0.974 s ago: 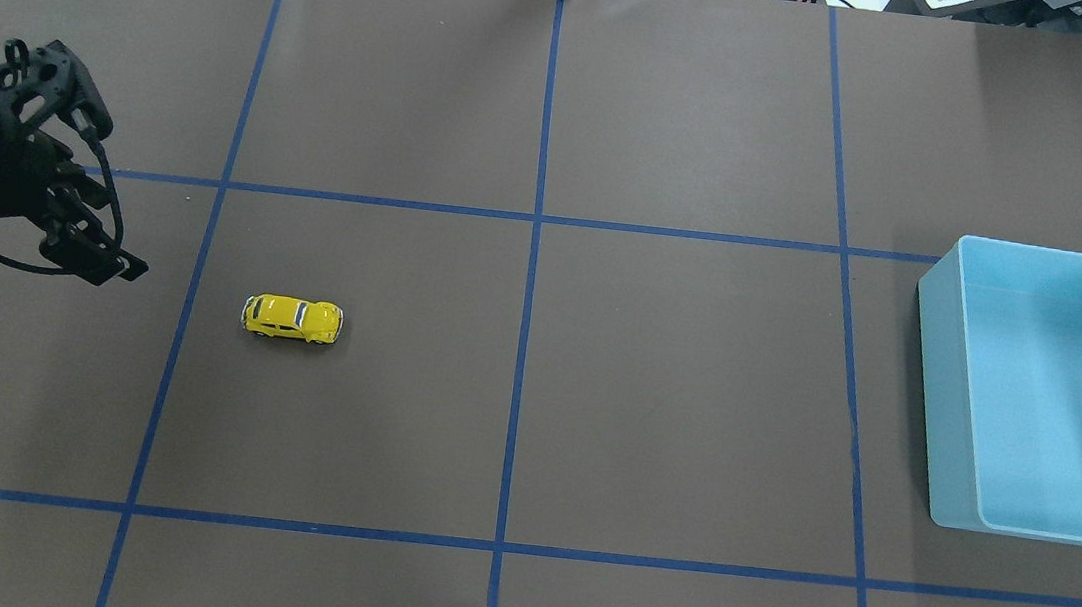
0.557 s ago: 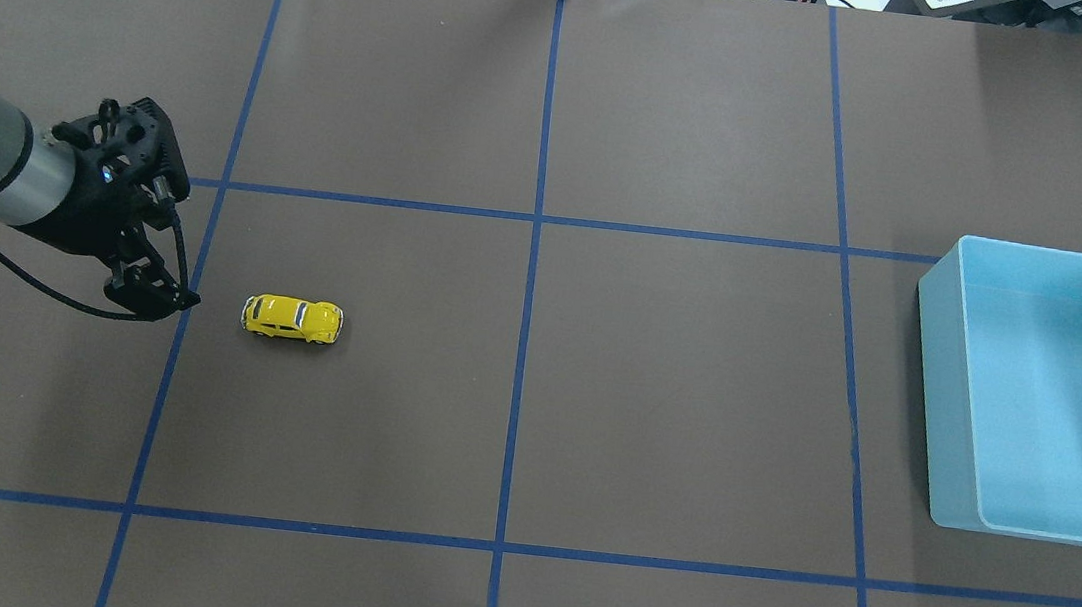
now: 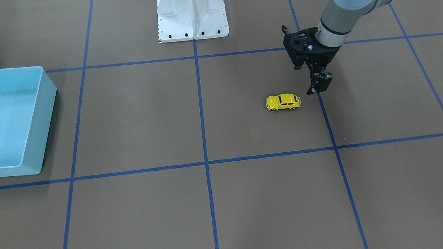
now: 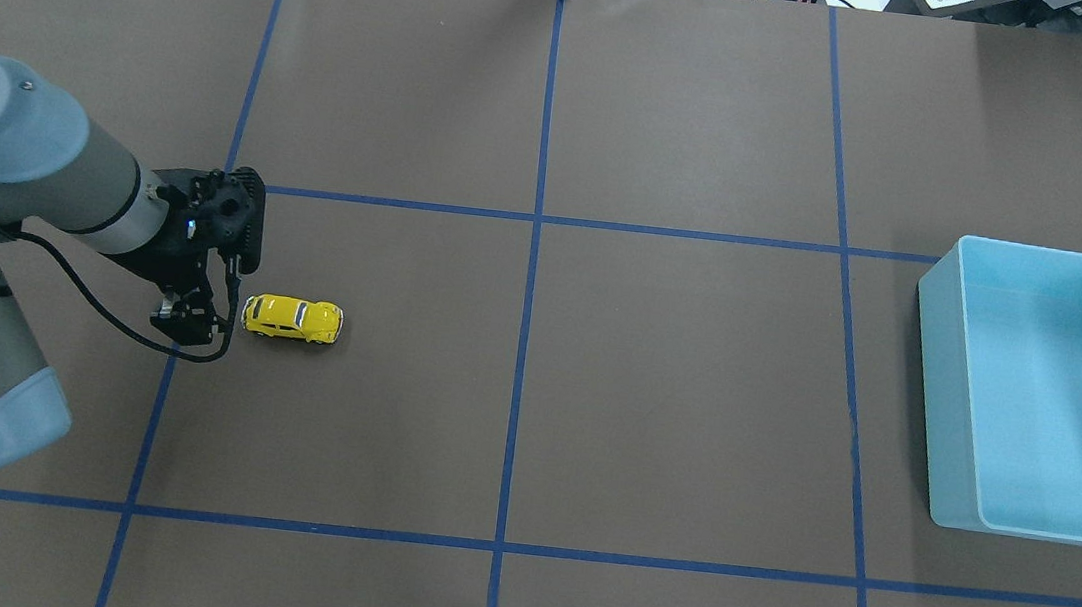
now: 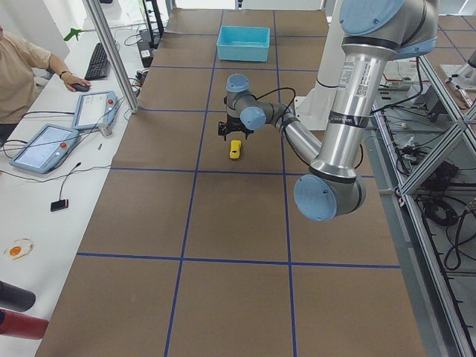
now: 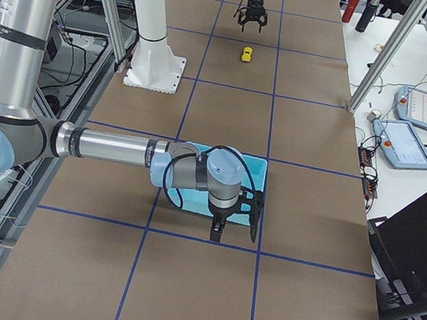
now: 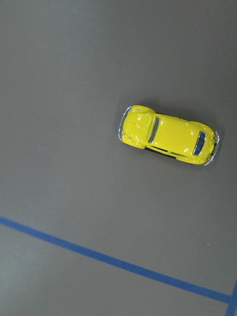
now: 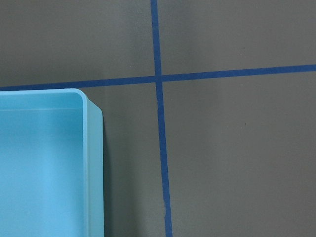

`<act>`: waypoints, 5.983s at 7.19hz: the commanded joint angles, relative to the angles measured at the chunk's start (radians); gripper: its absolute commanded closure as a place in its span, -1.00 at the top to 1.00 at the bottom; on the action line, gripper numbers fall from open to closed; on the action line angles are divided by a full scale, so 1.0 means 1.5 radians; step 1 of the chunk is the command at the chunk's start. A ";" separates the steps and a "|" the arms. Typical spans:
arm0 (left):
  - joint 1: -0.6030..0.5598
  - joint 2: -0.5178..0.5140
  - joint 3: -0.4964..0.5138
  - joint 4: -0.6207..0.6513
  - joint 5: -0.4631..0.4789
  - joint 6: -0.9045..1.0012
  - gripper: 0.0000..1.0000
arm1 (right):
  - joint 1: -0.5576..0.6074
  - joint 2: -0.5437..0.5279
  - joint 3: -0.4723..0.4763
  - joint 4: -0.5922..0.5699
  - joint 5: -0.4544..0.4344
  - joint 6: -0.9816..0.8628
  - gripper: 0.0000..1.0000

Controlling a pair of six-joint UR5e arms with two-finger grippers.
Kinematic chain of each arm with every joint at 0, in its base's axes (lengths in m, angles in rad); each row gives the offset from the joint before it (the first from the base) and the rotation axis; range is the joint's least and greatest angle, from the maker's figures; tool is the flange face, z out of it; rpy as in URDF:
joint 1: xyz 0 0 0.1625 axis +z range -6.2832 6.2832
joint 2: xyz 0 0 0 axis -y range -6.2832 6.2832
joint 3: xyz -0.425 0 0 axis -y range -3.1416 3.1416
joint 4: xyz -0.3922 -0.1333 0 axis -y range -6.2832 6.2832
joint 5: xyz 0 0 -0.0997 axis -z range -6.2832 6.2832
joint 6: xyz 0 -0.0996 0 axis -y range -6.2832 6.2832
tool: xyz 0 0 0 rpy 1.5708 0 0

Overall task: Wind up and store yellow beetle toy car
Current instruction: 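Lower the left gripper and close it on the yellow car, then press the car down and drag it backward toward the robot with the left gripper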

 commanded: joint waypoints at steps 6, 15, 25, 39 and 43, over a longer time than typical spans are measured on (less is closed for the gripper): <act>0.070 -0.142 0.156 0.069 0.119 0.020 1.00 | -0.001 0.001 0.000 0.000 -0.001 0.001 1.00; 0.094 -0.150 0.181 0.072 0.113 0.052 0.89 | -0.006 0.006 -0.001 -0.001 -0.011 0.002 1.00; 0.069 -0.130 0.123 0.049 0.074 0.057 -0.46 | -0.006 -0.002 -0.004 0.000 -0.013 0.001 1.00; 0.067 -0.074 0.167 -0.084 0.062 0.054 -0.50 | -0.001 0.010 -0.014 0.001 -0.007 0.011 1.00; 0.047 -0.060 0.167 -0.085 0.031 0.058 -0.50 | -0.001 0.010 -0.015 0.001 -0.007 0.011 1.00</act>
